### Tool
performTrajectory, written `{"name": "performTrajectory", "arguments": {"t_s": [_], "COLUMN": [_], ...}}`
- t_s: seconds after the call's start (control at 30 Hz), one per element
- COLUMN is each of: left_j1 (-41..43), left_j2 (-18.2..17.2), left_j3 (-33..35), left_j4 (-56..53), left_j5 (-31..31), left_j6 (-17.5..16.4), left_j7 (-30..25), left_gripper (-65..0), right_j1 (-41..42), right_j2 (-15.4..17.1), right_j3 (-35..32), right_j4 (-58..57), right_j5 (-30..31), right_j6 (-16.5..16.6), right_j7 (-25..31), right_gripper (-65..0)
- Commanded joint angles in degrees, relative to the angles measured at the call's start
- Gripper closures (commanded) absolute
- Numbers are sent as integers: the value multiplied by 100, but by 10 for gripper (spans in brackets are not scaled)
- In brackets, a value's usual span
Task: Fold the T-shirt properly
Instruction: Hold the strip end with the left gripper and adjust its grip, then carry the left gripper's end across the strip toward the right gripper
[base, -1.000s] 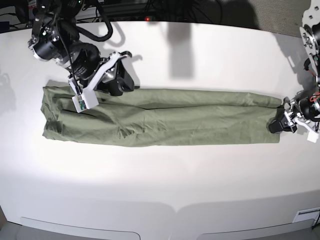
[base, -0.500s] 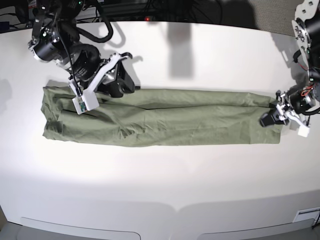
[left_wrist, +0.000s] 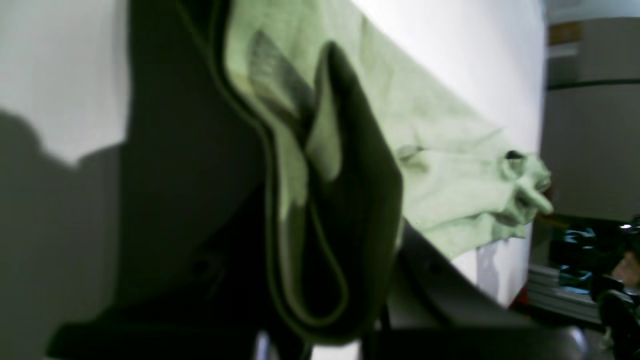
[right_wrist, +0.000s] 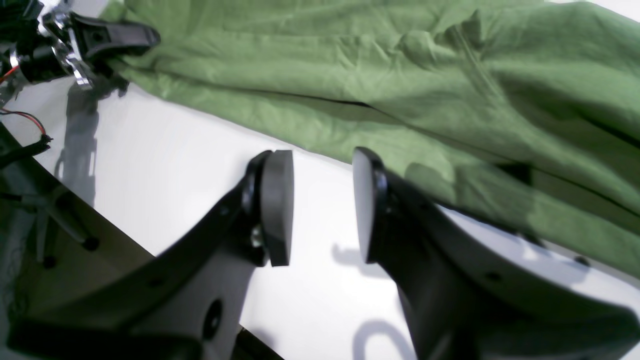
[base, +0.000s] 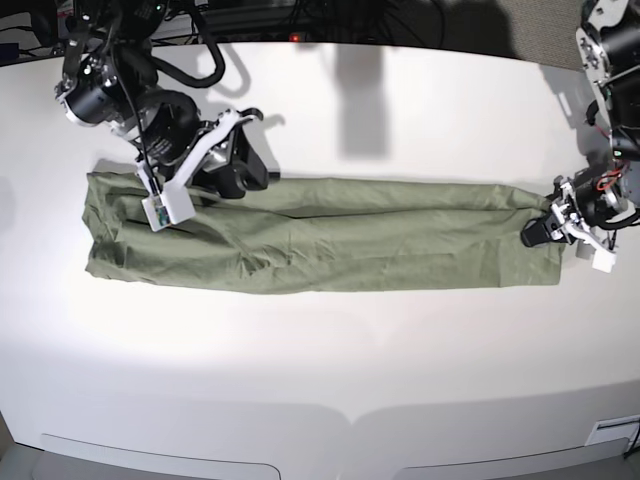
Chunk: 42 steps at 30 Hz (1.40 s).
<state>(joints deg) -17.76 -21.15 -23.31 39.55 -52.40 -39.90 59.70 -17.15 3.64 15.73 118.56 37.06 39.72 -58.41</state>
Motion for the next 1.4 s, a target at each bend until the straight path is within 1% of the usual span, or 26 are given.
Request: {"name": "performTrajectory", "arguments": {"t_s": [0.0,0.1,0.2,0.27,0.37,0.43,0.53,0.67,0.73,0.87,0.97,1.1,1.17,1.27,1.37], "left_j1": [-96,-96,-96,-111,-144,-144,-142,-142,-142,-142,-129,-129,-129,-127,-127], "left_j2": [140,503,828,977,997,935,931,1086,1244,1705,2072,2433,2566,2754,2920], "left_j3": [11,11,11,11,11,11,11,13,13,13,13,13,13,13,15], "left_j4": [234,822,1327,1589,1829,1939,2131,2472,2660,2817,2817,2817,2817,2817,2817], "left_j5": [-79,-79,-52,46,352,444,389,31,-46,-61,-59,-44,90,310,352], "left_j6": [-10,9,33,33,68,223,245,262,409,435,433,433,431,426,428], "left_j7": [223,474,509,496,476,457,459,595,813,1215,1231,1231,1226,1226,1224], "left_gripper": [0,0,0,0,0,0,0,0,0,0,0,0,0,0,0], "right_j1": [31,33,33,31,31,31,31,33,33,160,378,656,846,1156,1458], "right_j2": [15,15,15,15,15,15,15,15,15,15,15,15,15,15,15], "right_j3": [7,7,7,7,7,7,7,7,7,7,7,7,7,9,133], "right_j4": [111,111,111,111,111,111,111,111,111,109,111,111,120,256,590], "right_j5": [109,109,107,105,107,105,107,107,107,111,136,763,931,944,944], "right_j6": [28,28,28,28,28,28,28,28,28,28,28,28,28,28,28], "right_j7": [140,162,162,160,157,157,160,166,203,245,245,234,238,236,238], "right_gripper": [-206,-206,-206,-206,-206,-206,-206,-206,-206,-206,-206,-206,-206,-206,-206]}}
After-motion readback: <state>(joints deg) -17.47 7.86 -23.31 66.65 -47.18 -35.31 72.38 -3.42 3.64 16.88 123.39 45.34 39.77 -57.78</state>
